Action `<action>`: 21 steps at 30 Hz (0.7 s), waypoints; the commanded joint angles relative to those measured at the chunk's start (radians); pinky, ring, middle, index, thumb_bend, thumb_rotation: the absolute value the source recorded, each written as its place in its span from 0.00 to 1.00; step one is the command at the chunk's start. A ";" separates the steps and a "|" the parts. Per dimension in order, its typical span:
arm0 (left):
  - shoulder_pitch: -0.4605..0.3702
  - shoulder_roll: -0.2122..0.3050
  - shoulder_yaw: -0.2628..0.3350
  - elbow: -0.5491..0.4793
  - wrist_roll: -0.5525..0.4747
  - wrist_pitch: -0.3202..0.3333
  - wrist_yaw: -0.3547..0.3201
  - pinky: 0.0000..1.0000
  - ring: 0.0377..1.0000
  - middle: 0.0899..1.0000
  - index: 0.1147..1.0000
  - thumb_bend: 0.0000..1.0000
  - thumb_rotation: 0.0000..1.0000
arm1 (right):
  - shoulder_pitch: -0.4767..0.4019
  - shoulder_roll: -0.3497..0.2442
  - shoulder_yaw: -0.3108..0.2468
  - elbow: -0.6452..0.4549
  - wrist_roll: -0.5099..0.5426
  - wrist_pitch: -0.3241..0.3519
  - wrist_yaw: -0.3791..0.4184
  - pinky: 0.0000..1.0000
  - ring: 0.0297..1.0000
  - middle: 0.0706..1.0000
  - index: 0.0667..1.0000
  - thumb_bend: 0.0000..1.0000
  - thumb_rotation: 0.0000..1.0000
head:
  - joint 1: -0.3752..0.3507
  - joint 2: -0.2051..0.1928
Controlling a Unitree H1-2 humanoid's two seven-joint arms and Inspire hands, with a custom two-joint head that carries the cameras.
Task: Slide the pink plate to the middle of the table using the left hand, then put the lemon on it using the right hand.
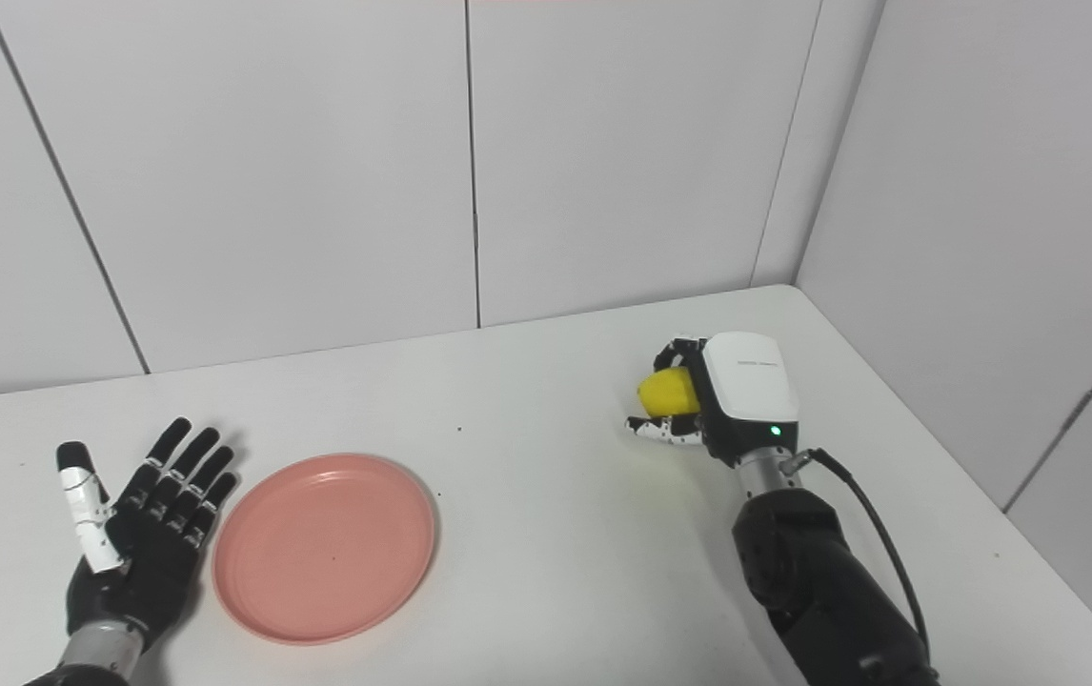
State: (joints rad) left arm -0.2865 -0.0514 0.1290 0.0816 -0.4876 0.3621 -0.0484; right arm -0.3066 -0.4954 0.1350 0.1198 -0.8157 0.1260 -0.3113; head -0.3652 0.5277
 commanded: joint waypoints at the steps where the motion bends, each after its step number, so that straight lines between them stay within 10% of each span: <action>1: 0.050 -0.014 -0.012 0.031 0.030 0.048 0.024 0.93 0.87 0.82 0.82 0.77 0.99 | -0.069 -0.024 -0.002 -0.060 -0.008 -0.050 0.005 0.17 0.20 0.25 0.44 0.51 0.17 | 0.001 0.000; 21: 0.067 -0.063 -0.036 -0.001 0.071 0.056 0.042 0.87 0.82 0.78 0.82 0.77 0.97 | -0.200 0.104 0.112 -0.170 0.002 -0.065 0.199 0.19 0.23 0.28 0.44 0.50 0.17 | 0.139 0.005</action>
State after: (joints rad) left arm -0.2618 -0.0963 0.1003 0.0491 -0.4434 0.3621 -0.0444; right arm -0.4558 -0.3900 0.2486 -0.0187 -0.8092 0.1048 -0.1131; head -0.2272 0.5323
